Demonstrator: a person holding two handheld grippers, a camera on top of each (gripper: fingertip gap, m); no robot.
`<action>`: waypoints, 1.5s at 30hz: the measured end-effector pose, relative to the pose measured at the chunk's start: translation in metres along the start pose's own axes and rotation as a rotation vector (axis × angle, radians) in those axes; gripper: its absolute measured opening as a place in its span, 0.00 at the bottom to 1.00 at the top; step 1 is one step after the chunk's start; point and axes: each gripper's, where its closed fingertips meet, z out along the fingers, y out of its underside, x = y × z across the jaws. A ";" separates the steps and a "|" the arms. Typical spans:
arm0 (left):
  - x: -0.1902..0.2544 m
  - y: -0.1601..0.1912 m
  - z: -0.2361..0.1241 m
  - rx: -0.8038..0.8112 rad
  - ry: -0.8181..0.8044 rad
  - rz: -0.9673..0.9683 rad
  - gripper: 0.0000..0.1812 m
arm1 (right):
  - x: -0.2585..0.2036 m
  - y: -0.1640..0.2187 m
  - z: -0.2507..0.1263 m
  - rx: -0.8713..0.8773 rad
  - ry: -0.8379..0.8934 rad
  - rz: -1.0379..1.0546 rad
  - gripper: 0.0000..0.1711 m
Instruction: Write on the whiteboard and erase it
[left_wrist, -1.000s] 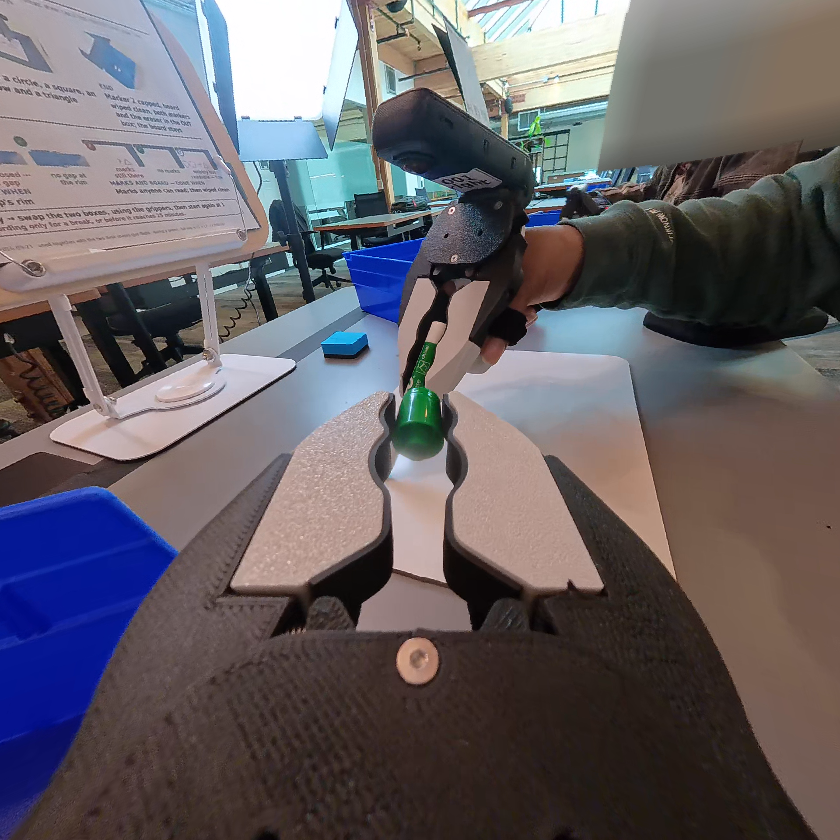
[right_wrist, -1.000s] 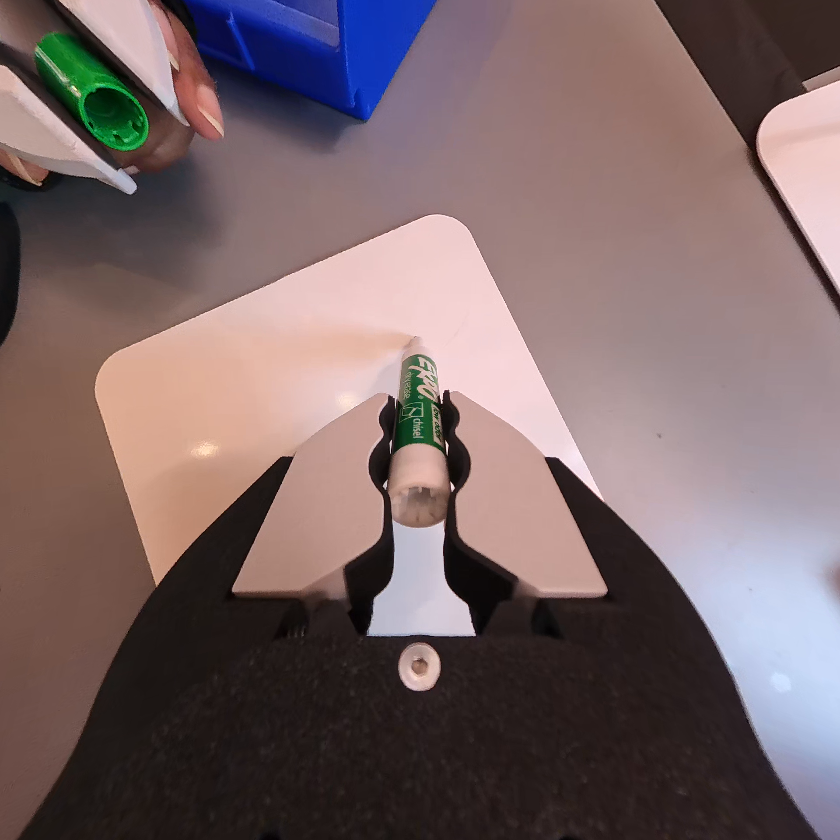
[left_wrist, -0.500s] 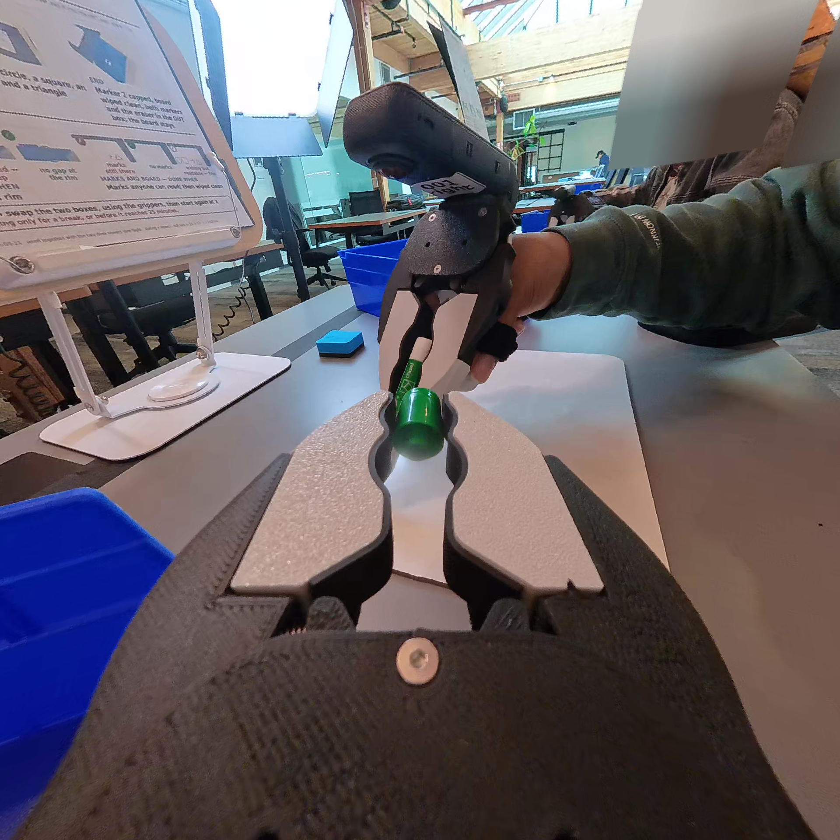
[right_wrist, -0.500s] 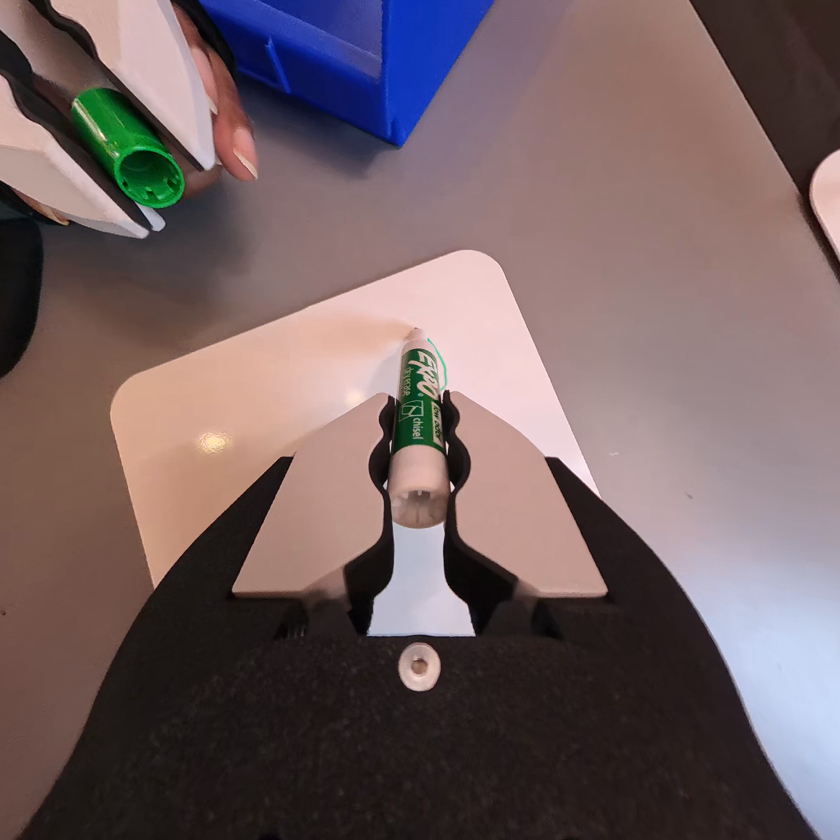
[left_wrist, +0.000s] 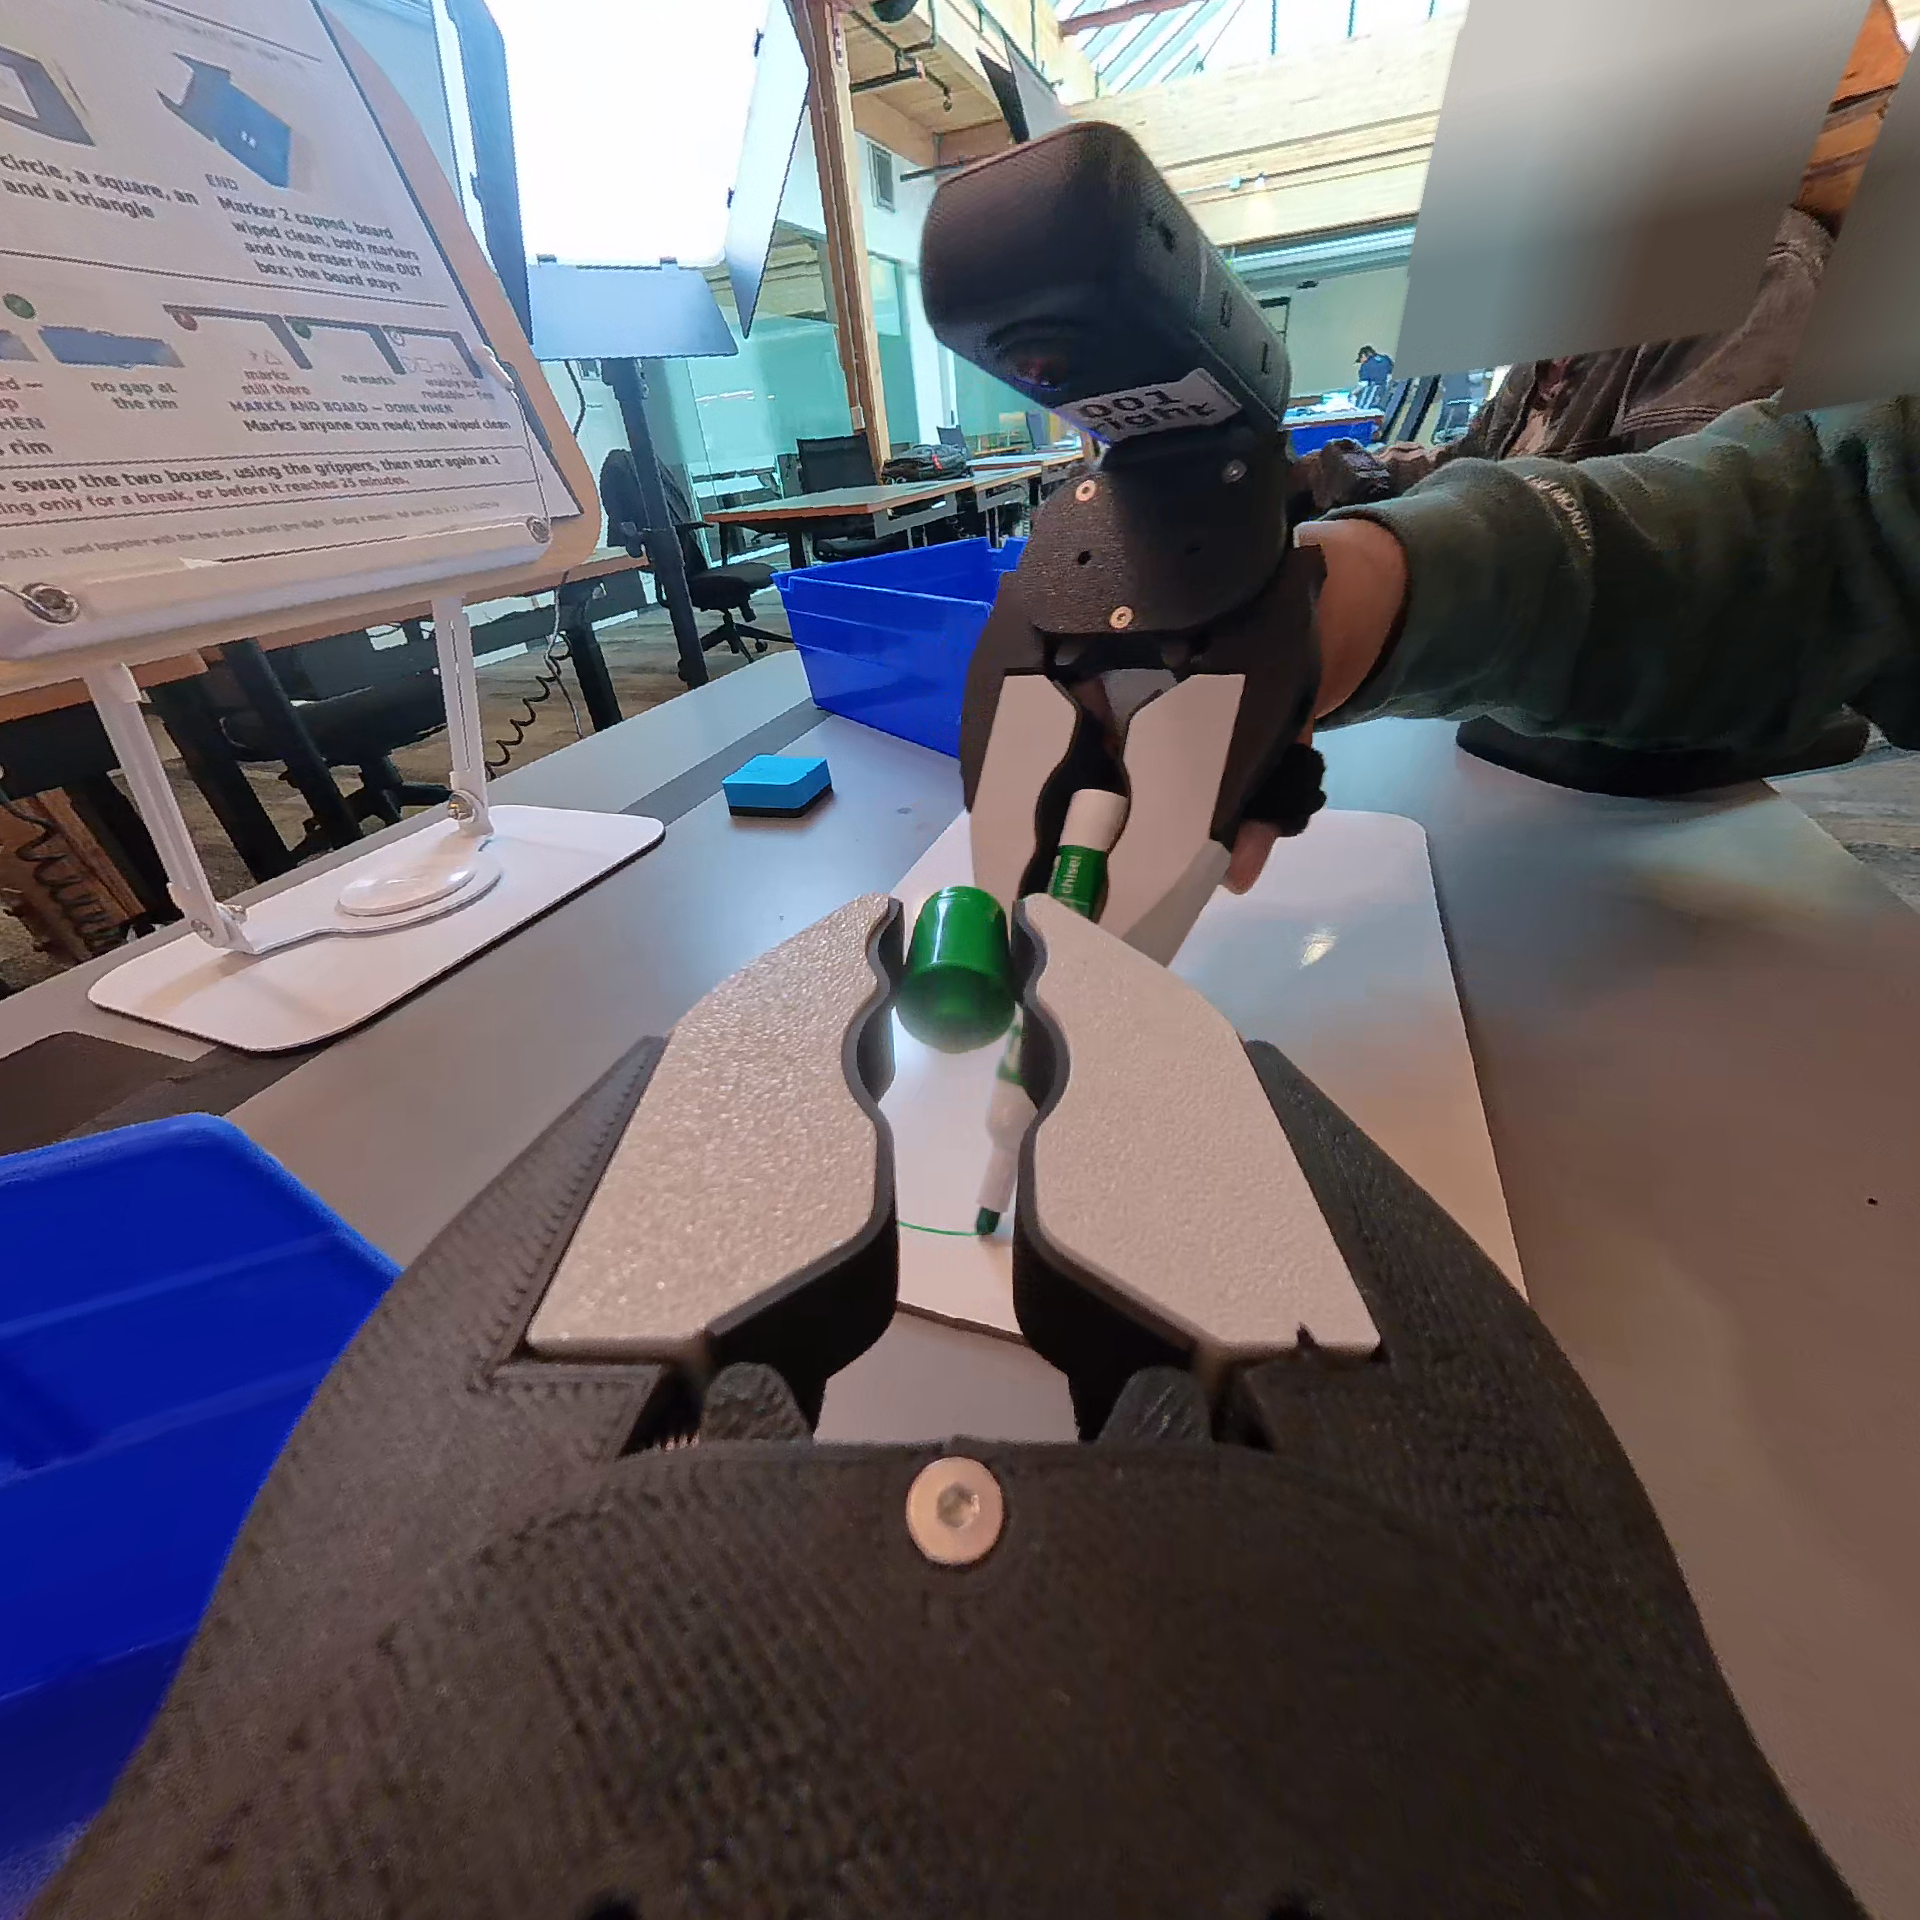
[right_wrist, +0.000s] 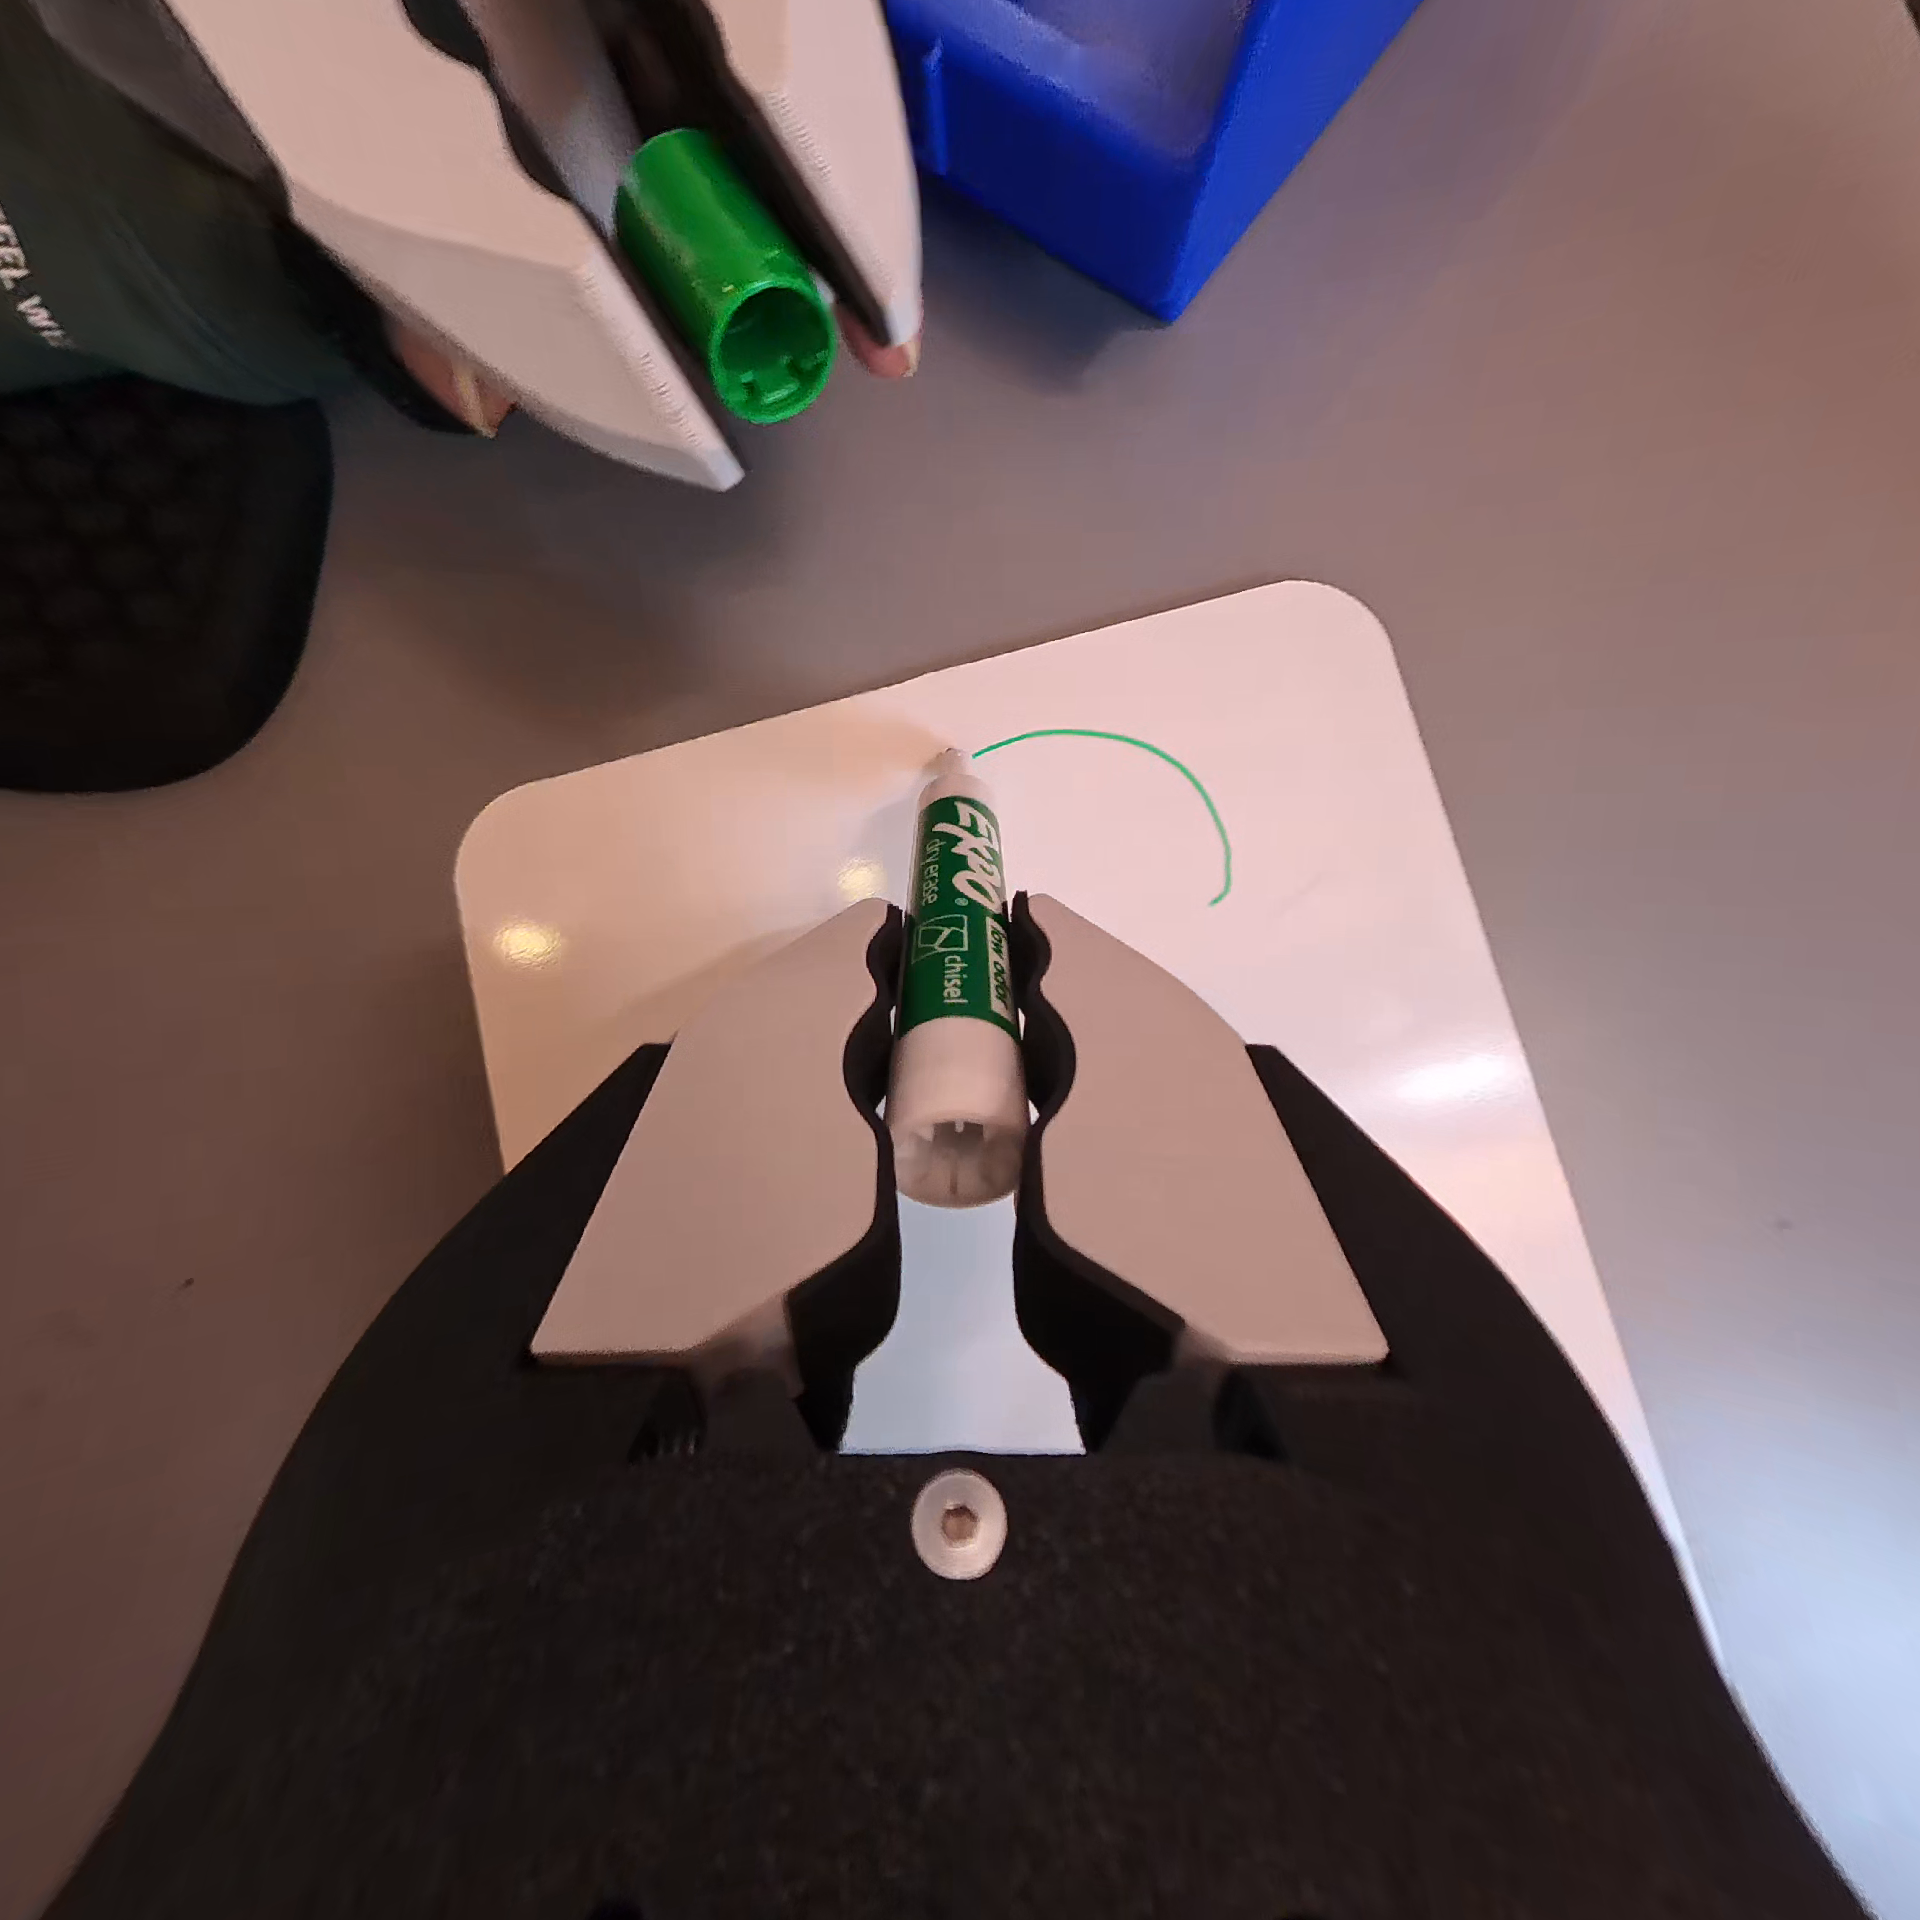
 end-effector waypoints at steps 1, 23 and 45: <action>0.000 0.000 0.000 0.001 0.000 0.001 0.11 | -0.003 0.002 -0.001 -0.003 -0.003 -0.004 0.12; 0.002 -0.001 0.000 0.005 0.006 0.000 0.11 | 0.013 0.044 -0.033 -0.046 0.080 0.047 0.11; 0.002 0.000 0.001 0.005 0.013 -0.012 0.11 | 0.023 0.025 -0.035 0.030 0.076 0.050 0.11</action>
